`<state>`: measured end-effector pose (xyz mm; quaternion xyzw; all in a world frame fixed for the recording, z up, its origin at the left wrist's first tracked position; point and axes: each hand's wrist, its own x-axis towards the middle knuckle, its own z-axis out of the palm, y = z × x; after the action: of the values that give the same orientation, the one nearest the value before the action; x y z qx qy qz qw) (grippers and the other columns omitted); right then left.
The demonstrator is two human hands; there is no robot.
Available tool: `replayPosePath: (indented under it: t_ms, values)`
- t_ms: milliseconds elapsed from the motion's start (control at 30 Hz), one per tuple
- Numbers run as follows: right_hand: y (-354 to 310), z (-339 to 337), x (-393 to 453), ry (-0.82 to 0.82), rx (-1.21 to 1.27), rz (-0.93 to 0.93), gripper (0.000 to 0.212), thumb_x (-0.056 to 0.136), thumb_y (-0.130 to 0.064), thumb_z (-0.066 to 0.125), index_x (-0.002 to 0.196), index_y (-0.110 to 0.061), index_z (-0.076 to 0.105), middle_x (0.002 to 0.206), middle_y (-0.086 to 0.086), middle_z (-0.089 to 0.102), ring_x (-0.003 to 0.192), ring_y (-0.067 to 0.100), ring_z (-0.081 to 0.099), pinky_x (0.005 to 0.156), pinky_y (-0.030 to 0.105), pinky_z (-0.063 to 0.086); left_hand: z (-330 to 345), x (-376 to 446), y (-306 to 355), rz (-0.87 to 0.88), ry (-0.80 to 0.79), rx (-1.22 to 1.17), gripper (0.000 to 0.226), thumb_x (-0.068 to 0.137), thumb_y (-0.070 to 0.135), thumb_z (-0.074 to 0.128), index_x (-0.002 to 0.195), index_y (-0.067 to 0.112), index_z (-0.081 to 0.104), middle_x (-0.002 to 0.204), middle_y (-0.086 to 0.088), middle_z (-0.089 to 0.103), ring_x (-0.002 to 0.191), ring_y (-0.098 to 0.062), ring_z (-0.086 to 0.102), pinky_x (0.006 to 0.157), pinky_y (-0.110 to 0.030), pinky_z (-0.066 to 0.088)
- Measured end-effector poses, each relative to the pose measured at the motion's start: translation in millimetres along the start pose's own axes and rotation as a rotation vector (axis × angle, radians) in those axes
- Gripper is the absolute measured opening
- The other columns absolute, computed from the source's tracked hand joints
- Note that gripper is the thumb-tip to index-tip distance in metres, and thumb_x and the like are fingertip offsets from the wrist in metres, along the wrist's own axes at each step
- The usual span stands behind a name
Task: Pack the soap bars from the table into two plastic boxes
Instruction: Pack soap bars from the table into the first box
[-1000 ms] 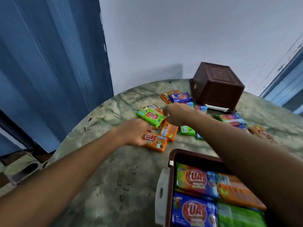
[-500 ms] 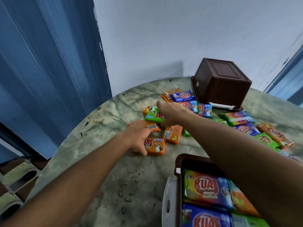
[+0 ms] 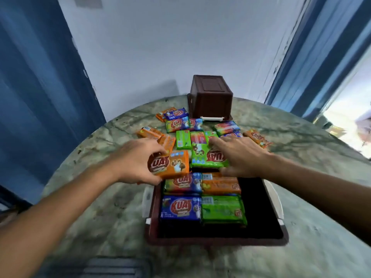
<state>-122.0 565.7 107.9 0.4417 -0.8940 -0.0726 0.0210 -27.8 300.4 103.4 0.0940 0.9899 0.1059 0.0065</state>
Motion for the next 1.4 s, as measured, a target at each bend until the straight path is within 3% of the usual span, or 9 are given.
replayPosePath:
  t_ms: [233, 433, 567, 700, 867, 933, 1067, 1167, 1400]
  values:
    - [-17.0, 55.6, -77.6, -0.241, 0.09, -0.017, 0.064, 0.076, -0.041, 0.064, 0.134, -0.025, 0.041, 0.134, -0.001, 0.052, 0.119, 0.023, 0.051, 0.083, 0.035, 0.049, 61.3, -15.1, 70.9, 0.05, -0.259, 0.145, 0.064, 0.058, 0.057, 0.069, 0.111, 0.024, 0.059, 0.106, 0.005, 0.056, 0.1, -0.015, 0.051, 0.083, -0.032, 0.047]
    - [-33.1, 77.2, -80.3, -0.172, 0.103, -0.011, 0.062, 0.085, -0.035, 0.06, 0.143, -0.031, 0.039, 0.142, 0.004, 0.034, 0.131, 0.026, 0.031, 0.097, 0.04, 0.042, 79.3, -22.1, 68.0, -0.032, -0.266, 0.196, 0.055, 0.08, 0.042, 0.068, 0.125, 0.012, 0.059, 0.119, -0.002, 0.051, 0.112, -0.017, 0.046, 0.09, -0.03, 0.046]
    - [-40.4, 76.3, -71.2, -0.16, 0.095, 0.012, 0.056, 0.087, -0.032, 0.058, 0.141, -0.028, 0.043, 0.136, 0.006, 0.038, 0.127, 0.027, 0.034, 0.094, 0.039, 0.042, 79.1, -17.3, 74.3, -0.054, -0.289, 0.24, 0.049, 0.084, 0.027, 0.068, 0.126, 0.006, 0.055, 0.127, -0.007, 0.047, 0.12, -0.021, 0.042, 0.097, -0.033, 0.045]
    - [-39.4, 74.8, -73.5, -0.132, 0.15, 0.065, 0.054, 0.085, -0.033, 0.06, 0.138, -0.027, 0.049, 0.13, 0.005, 0.044, 0.125, 0.026, 0.037, 0.077, 0.036, 0.049, 75.8, -9.6, 76.9, -0.02, -0.332, 0.258, 0.041, 0.083, 0.019, 0.069, 0.119, 0.005, 0.057, 0.123, -0.009, 0.048, 0.118, -0.023, 0.044, 0.093, -0.032, 0.044]
    - [-45.9, 80.3, -76.8, -0.054, 0.13, 0.057, 0.045, 0.074, -0.027, 0.066, 0.118, -0.015, 0.063, 0.114, 0.013, 0.055, 0.108, 0.036, 0.051, 0.061, 0.039, 0.049, 76.7, -2.9, 72.0, 0.018, -0.362, 0.242, 0.07, 0.078, 0.02, 0.076, 0.139, 0.013, 0.042, 0.136, -0.008, 0.041, 0.128, -0.024, 0.038, 0.102, -0.035, 0.041]
    - [-45.6, 84.6, -74.6, -0.066, 0.081, 0.038, 0.057, 0.075, -0.039, 0.07, 0.124, -0.015, 0.056, 0.122, 0.014, 0.051, 0.113, 0.035, 0.048, 0.075, 0.044, 0.048, 81.9, -0.8, 76.7, 0.032, -0.362, 0.263, 0.093, 0.076, 0.024, 0.076, 0.15, 0.016, 0.02, 0.143, -0.009, 0.03, 0.133, -0.026, 0.028, 0.106, -0.038, 0.036]
    - [-45.5, 92.2, -61.2, -0.11, 0.032, 0.045, 0.103, 0.068, -0.071, 0.065, 0.146, -0.016, 0.025, 0.147, 0.019, 0.032, 0.132, 0.04, 0.032, 0.1, 0.056, 0.035, 98.1, 6.7, 81.9, 0.022, -0.337, 0.371, 0.131, 0.061, 0.068, 0.073, 0.152, 0.018, -0.006, 0.15, -0.011, 0.011, 0.137, -0.031, 0.013, 0.112, -0.051, 0.022]
    - [-47.4, 98.4, -45.8, -0.143, 0.013, 0.032, 0.113, 0.069, -0.079, 0.055, 0.151, -0.014, 0.009, 0.155, 0.021, 0.017, 0.141, 0.042, 0.018, 0.109, 0.061, 0.022, 111.4, 10.2, 78.3, -0.02, -0.331, 0.382, 0.137, 0.059, 0.073, 0.07, 0.15, 0.016, -0.014, 0.157, -0.012, -0.004, 0.143, -0.035, 0.0, 0.113, -0.059, 0.016]
    - [-45.7, 116.2, -29.1, -0.092, 0.034, 0.018, 0.109, 0.063, -0.085, 0.049, 0.141, -0.01, 0.037, 0.136, 0.023, 0.045, 0.121, 0.043, 0.045, 0.094, 0.061, 0.038, 125.2, 10.1, 72.9, -0.055, -0.259, 0.401, 0.133, 0.062, 0.075, 0.064, 0.15, 0.011, -0.012, 0.156, -0.014, -0.001, 0.142, -0.035, 0.003, 0.114, -0.057, 0.013]
